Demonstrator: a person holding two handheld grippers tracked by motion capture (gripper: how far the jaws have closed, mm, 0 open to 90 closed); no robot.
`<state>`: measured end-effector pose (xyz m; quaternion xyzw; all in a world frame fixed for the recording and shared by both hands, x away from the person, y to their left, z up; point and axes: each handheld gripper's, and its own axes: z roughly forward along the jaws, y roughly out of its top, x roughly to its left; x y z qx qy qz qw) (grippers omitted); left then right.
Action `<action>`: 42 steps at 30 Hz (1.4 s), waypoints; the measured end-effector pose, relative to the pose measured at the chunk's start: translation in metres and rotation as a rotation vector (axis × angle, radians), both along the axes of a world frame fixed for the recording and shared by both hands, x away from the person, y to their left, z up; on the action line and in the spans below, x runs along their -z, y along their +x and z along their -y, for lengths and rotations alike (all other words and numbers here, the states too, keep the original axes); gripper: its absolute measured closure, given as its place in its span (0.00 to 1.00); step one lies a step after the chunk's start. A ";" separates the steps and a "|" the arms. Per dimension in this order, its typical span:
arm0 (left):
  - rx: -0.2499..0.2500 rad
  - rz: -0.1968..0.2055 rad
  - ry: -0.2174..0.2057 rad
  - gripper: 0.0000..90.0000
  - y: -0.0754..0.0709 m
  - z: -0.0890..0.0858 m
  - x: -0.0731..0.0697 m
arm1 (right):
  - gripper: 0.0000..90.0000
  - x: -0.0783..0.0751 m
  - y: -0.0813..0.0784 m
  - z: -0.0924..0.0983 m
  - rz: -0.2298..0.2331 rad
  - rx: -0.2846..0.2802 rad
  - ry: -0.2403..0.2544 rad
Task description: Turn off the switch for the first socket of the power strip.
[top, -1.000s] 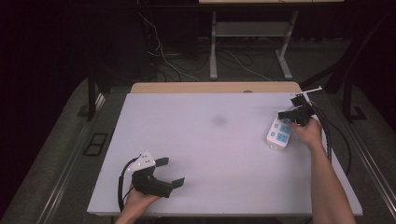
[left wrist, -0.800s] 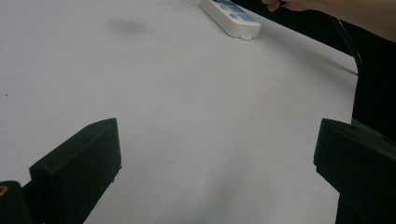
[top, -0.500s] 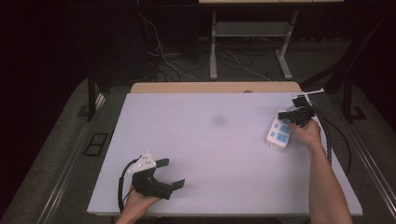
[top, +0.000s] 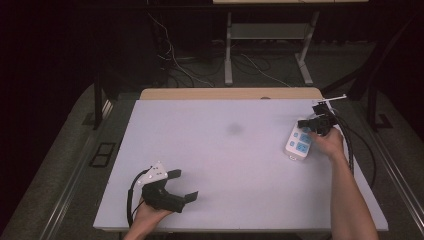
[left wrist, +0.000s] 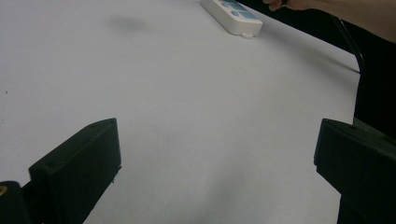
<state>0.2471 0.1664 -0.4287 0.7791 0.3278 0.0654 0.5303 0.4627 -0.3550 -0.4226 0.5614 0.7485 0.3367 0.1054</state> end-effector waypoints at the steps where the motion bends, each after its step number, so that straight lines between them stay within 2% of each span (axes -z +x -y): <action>1: -0.001 0.000 0.000 0.00 0.000 0.000 0.000 | 1.00 0.000 0.000 0.000 0.001 -0.003 -0.002; 4: -0.003 0.002 0.001 0.00 0.000 -0.001 0.000 | 1.00 0.000 0.000 0.001 0.000 -0.001 0.002; 6: -0.005 0.001 0.000 0.00 0.001 -0.001 0.000 | 1.00 -0.001 0.000 -0.002 -0.002 -0.005 -0.021; 7: -0.006 0.001 0.000 0.00 0.001 -0.001 0.000 | 1.00 -0.006 -0.001 -0.002 0.016 -0.002 -0.021; 10: -0.007 -0.001 -0.001 0.00 0.002 -0.001 0.000 | 1.00 -0.007 0.000 -0.002 0.005 -0.005 -0.044; 12: -0.008 -0.002 -0.001 0.00 0.002 -0.002 0.000 | 1.00 -0.006 -0.001 0.000 0.001 -0.002 -0.032; 18: -0.008 -0.006 -0.001 0.00 0.003 -0.002 0.001 | 1.00 -0.008 -0.002 0.000 0.006 -0.012 -0.039; 27: -0.013 -0.007 0.000 0.00 0.002 -0.002 0.001 | 1.00 -0.020 -0.009 -0.001 0.027 -0.019 -0.027; 29: -0.009 -0.011 0.004 0.00 0.002 -0.001 0.002 | 1.00 -0.022 -0.011 0.000 0.015 -0.006 -0.009; 31: -0.006 -0.010 0.008 0.00 0.002 0.000 0.002 | 1.00 -0.028 -0.014 0.001 0.026 0.004 0.025; 42: -0.014 -0.008 -0.001 0.00 0.001 -0.002 0.001 | 1.00 -0.049 -0.029 -0.007 0.050 -0.010 0.022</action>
